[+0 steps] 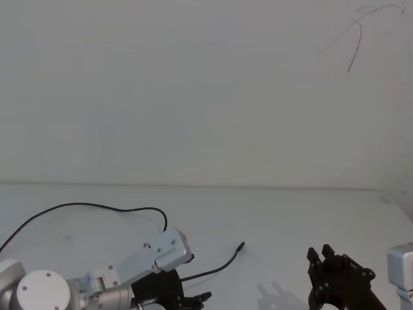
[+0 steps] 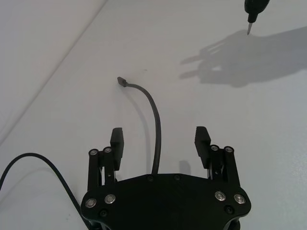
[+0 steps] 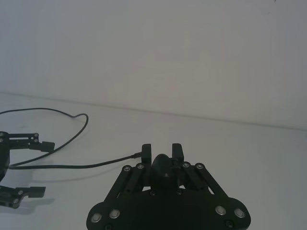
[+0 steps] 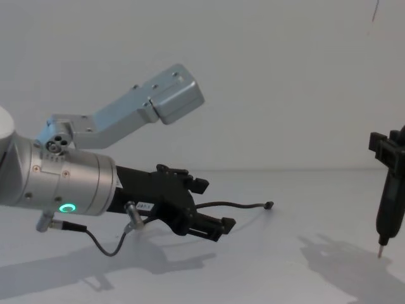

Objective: Pick up the data cable with the one hand.

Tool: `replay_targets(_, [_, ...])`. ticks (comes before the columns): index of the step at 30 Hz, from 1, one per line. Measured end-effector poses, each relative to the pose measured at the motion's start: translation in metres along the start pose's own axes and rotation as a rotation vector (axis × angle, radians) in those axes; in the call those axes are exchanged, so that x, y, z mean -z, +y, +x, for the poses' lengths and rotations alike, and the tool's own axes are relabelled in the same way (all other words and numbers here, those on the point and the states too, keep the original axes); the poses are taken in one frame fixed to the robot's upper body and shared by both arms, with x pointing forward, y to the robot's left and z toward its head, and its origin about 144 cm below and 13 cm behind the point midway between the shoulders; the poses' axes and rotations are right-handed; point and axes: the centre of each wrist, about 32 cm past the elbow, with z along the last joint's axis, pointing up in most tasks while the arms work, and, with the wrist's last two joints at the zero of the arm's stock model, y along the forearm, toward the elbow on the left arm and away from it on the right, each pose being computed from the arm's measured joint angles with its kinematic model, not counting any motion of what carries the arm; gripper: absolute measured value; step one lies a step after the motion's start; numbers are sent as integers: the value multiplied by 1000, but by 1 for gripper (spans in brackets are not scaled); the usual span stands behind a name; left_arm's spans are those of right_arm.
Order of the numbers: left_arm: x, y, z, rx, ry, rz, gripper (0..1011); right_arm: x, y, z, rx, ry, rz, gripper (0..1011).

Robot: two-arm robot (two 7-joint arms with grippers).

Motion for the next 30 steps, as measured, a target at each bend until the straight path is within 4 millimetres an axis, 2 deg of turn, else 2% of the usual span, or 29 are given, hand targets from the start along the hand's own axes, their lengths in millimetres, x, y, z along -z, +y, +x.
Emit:
replay_targets(7, [-1, -3, -1, -9, -12, 4, 739, 0, 0, 0, 0, 0, 0, 251])
replay_targets(16, [-2, -6, -2, -14, -20, 6, 435, 0, 0, 0, 0, 0, 0, 251])
replay_targets(18, [-2, -6, -3, -15, -21, 6, 396, 0, 0, 0, 0, 0, 0, 251])
replay_targets(19, [-3, -6, -3, -16, -21, 7, 336, 0, 0, 0, 0, 0, 0, 251])
replay_targets(21, [-3, -6, -3, -16, -22, 7, 296, 0, 0, 0, 0, 0, 0, 251])
replay_targets(22, [-3, -7, -3, -17, -23, 7, 235, 0, 0, 0, 0, 0, 0, 251])
replay_targets(30, [-3, -7, -3, -18, -24, 7, 52, 0, 0, 0, 0, 0, 0, 251])
